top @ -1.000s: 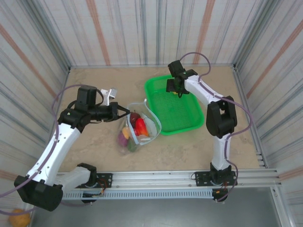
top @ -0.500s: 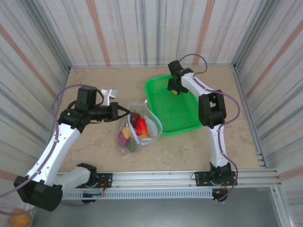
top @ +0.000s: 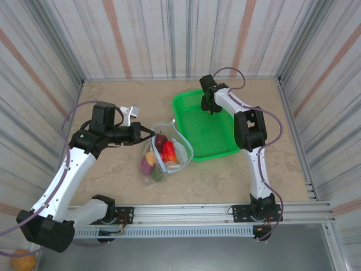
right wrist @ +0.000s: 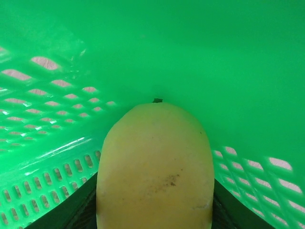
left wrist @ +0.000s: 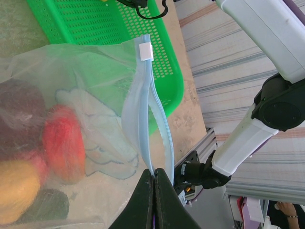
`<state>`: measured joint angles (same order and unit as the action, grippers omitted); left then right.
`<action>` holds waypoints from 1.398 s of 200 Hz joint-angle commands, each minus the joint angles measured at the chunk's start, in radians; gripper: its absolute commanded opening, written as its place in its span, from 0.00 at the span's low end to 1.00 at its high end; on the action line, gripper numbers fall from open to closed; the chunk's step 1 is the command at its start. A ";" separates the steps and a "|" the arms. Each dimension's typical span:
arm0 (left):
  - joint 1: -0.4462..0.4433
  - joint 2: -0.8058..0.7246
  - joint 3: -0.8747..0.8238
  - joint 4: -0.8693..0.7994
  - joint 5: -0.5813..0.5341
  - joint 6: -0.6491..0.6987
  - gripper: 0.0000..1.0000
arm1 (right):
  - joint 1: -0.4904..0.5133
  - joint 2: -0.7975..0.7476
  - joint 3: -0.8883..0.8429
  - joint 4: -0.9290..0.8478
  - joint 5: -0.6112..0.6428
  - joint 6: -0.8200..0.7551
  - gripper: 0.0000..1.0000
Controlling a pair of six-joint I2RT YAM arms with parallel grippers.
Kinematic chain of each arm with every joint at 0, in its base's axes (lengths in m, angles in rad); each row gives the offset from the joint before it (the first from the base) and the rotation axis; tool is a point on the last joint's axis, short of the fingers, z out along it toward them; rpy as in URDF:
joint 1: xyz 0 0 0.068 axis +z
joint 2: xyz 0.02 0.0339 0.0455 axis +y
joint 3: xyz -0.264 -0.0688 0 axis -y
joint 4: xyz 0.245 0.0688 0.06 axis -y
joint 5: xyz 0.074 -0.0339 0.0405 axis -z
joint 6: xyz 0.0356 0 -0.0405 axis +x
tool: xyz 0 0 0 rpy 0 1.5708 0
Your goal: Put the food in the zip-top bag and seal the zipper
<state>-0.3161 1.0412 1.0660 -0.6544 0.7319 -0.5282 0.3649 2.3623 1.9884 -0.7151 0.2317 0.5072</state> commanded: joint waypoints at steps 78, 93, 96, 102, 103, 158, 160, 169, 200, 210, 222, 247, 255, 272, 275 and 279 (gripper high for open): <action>-0.007 -0.027 0.008 -0.048 -0.012 0.007 0.00 | 0.118 -0.560 -0.398 0.133 -0.077 -0.032 0.43; -0.008 -0.029 -0.005 -0.026 0.003 -0.013 0.00 | 0.147 -0.699 -0.492 0.196 -0.146 -0.035 0.43; -0.009 -0.029 -0.008 -0.021 0.006 -0.017 0.00 | 0.154 -0.726 -0.512 0.211 -0.163 -0.036 0.43; -0.011 -0.031 -0.012 -0.010 0.010 -0.026 0.00 | 0.167 -0.778 -0.547 0.239 -0.197 -0.037 0.43; -0.011 -0.031 -0.012 -0.008 0.010 -0.028 0.00 | 0.170 -0.786 -0.555 0.243 -0.204 -0.037 0.43; -0.024 -0.032 -0.003 0.018 0.013 -0.063 0.00 | 0.377 -1.131 -0.764 0.379 -0.395 -0.139 0.45; -0.026 -0.031 -0.003 0.018 0.013 -0.063 0.00 | 0.385 -1.140 -0.770 0.379 -0.406 -0.141 0.45; -0.027 -0.032 -0.001 0.018 0.012 -0.064 0.00 | 0.412 -1.166 -0.795 0.381 -0.437 -0.153 0.45; -0.030 -0.032 0.009 0.016 0.007 -0.070 0.00 | 0.513 -1.208 -0.879 0.372 -0.405 -0.188 0.45; -0.031 -0.031 0.015 0.013 0.005 -0.069 0.00 | 0.539 -1.201 -0.891 0.359 -0.377 -0.191 0.45; -0.031 -0.031 0.015 0.013 0.004 -0.069 0.00 | 0.561 -1.180 -0.892 0.342 -0.341 -0.196 0.45; -0.036 -0.023 0.018 0.016 0.004 -0.070 0.00 | 0.600 -1.090 -0.846 0.308 -0.282 -0.202 0.45; -0.039 -0.022 0.019 0.018 0.004 -0.070 0.00 | 0.606 -1.051 -0.821 0.295 -0.269 -0.200 0.45; -0.041 -0.023 0.023 0.017 0.003 -0.067 0.00 | 0.611 -0.966 -0.766 0.269 -0.261 -0.194 0.44; -0.041 -0.023 0.024 0.016 0.002 -0.065 0.00 | 0.611 -0.947 -0.754 0.261 -0.261 -0.193 0.43; -0.041 -0.023 0.027 0.013 -0.001 -0.063 0.00 | 0.612 -0.925 -0.738 0.253 -0.262 -0.193 0.43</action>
<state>-0.3492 1.0283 1.0637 -0.6479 0.7319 -0.5892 0.9676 1.3407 1.1660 -0.4019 -0.0761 0.3294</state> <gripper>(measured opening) 0.048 0.445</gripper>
